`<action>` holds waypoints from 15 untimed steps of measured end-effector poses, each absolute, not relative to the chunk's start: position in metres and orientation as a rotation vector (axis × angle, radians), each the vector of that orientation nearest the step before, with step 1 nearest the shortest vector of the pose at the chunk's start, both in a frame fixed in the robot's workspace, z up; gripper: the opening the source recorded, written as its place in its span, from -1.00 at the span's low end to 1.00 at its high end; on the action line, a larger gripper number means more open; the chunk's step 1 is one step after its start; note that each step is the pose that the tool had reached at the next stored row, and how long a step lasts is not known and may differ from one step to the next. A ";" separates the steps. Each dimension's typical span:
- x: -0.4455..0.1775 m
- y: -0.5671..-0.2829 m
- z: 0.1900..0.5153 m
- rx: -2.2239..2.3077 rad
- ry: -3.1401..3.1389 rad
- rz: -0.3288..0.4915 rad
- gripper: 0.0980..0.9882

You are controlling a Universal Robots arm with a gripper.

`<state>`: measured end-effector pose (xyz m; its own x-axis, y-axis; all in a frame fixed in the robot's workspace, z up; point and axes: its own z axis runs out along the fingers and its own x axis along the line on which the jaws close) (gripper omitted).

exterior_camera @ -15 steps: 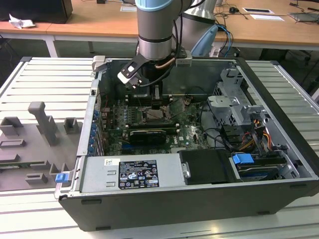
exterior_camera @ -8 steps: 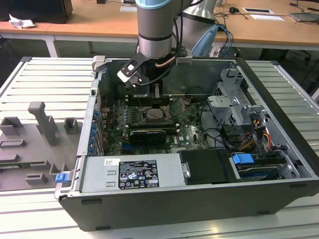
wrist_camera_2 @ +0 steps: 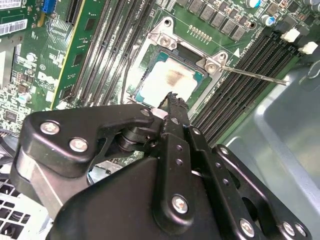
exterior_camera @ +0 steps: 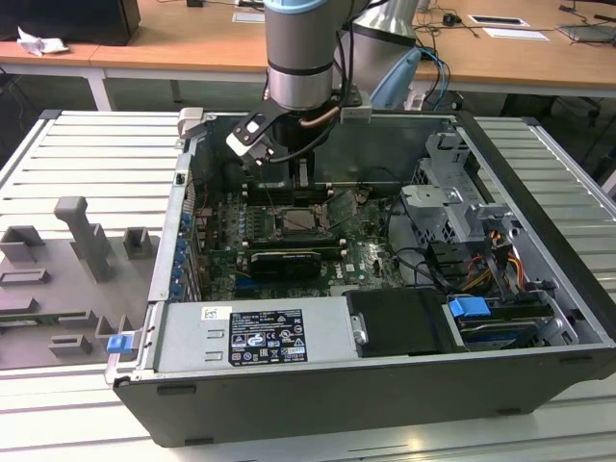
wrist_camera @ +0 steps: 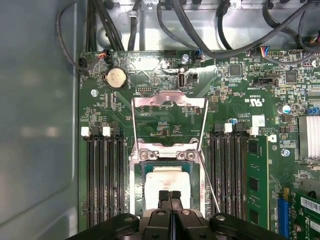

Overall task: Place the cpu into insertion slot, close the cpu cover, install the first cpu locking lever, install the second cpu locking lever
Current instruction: 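Close the cpu cover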

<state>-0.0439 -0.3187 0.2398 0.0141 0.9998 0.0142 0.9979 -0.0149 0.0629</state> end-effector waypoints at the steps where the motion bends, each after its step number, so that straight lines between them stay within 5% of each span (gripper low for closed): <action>1: -0.044 -0.319 0.240 2.212 2.180 0.085 -0.98; 15: -0.037 -0.321 0.241 2.225 2.192 0.096 -0.98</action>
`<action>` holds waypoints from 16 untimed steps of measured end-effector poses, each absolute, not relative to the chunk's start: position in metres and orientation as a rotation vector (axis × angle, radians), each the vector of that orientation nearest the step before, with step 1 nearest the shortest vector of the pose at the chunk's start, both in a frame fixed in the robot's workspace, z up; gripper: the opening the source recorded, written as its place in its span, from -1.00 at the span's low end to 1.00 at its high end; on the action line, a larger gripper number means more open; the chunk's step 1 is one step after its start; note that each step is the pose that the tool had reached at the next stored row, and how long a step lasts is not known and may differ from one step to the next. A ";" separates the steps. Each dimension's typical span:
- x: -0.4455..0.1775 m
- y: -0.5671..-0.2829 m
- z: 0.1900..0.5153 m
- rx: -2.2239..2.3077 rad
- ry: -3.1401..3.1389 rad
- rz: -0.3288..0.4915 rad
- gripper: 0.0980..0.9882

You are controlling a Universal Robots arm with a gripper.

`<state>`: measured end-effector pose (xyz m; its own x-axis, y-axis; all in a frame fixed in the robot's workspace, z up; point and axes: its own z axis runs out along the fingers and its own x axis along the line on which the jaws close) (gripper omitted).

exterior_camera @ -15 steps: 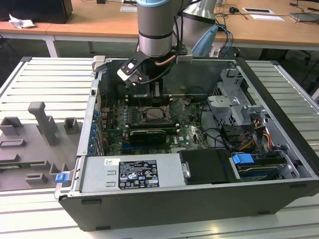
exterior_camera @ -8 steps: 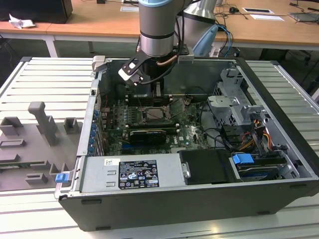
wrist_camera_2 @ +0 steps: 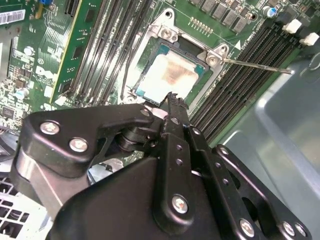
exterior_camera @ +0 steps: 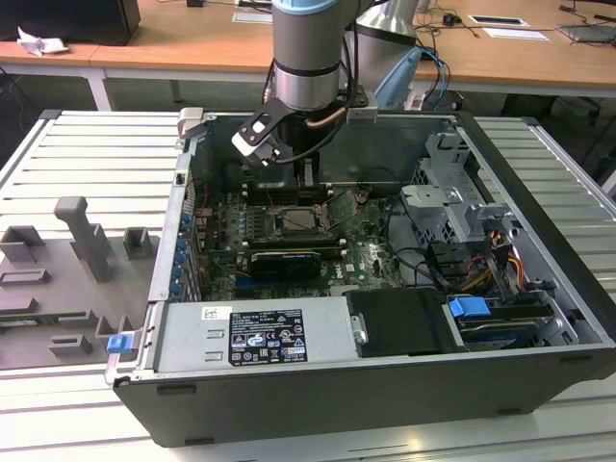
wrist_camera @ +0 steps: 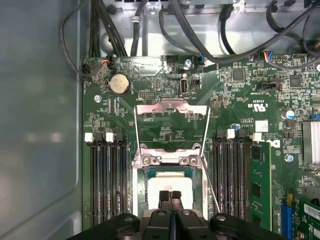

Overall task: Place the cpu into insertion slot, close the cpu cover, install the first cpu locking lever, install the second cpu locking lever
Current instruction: 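Close the cpu cover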

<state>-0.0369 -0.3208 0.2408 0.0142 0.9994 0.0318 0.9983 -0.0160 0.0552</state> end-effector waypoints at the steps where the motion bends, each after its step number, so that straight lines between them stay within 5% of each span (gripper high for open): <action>1: -0.037 -0.321 0.242 2.225 2.192 0.096 -0.98; 16: -0.037 -0.321 0.248 2.225 2.192 0.096 -0.98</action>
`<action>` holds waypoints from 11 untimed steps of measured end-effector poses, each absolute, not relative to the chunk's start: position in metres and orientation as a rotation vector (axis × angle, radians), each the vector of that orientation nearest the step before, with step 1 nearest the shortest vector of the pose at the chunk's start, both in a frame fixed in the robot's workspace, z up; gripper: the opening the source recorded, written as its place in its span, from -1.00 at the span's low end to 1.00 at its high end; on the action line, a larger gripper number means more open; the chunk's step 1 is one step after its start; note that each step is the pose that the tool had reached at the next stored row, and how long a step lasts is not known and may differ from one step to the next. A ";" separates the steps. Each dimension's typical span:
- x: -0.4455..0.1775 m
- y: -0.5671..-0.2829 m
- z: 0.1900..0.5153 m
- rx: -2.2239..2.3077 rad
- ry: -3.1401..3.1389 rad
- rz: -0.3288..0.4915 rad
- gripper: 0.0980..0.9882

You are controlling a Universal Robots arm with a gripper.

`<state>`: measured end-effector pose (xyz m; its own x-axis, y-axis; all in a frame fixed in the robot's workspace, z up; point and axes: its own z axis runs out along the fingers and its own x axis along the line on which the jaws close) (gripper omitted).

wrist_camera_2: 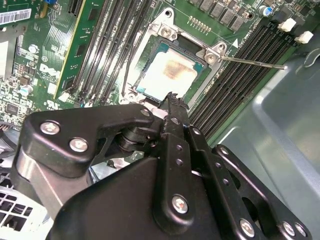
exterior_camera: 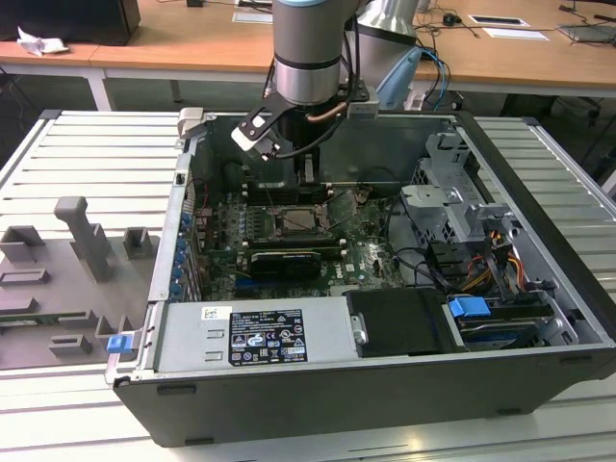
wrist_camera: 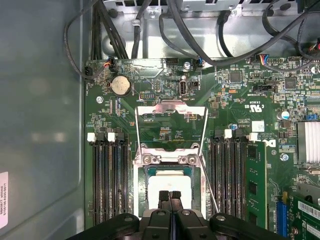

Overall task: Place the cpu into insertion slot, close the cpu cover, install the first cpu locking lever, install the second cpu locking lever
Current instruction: 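Close the cpu cover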

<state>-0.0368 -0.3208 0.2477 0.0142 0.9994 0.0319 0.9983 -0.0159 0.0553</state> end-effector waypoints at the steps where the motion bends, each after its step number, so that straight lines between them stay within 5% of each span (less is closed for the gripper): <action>1: -0.037 -0.321 0.248 2.225 2.192 0.096 -0.98; 11: -0.037 -0.321 0.249 2.225 2.192 0.096 -0.98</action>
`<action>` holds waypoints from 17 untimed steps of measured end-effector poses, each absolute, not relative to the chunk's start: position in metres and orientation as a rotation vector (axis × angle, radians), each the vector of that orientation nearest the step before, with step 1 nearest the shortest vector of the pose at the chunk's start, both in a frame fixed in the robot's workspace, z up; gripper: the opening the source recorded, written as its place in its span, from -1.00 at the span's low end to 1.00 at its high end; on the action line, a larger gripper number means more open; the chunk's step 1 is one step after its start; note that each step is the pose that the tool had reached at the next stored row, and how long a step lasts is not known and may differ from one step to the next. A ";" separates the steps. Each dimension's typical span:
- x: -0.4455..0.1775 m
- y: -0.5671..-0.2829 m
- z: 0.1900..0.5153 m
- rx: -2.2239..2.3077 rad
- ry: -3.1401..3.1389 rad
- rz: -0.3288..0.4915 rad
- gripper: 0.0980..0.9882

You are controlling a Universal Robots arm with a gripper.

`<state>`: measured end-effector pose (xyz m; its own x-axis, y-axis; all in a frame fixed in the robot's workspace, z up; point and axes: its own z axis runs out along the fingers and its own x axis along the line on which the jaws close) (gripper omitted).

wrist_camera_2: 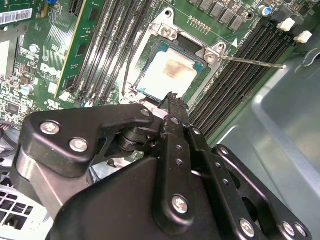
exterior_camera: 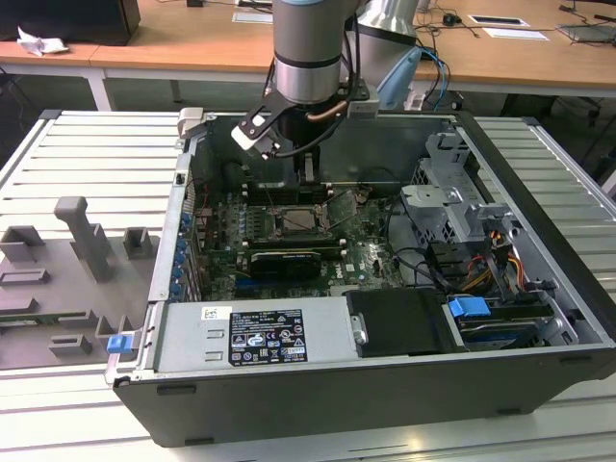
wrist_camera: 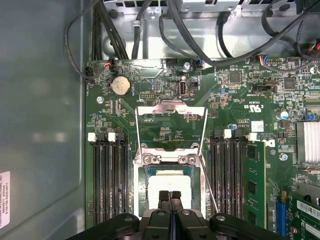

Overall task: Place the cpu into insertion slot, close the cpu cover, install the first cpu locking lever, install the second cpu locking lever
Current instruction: 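Close the cpu cover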

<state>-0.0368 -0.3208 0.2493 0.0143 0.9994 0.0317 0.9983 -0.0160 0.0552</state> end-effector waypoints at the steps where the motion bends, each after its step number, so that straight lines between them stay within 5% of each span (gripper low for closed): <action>1: -0.037 -0.321 0.250 2.225 2.192 0.096 -0.98; 17: -0.037 -0.321 0.259 2.225 2.192 0.096 -0.98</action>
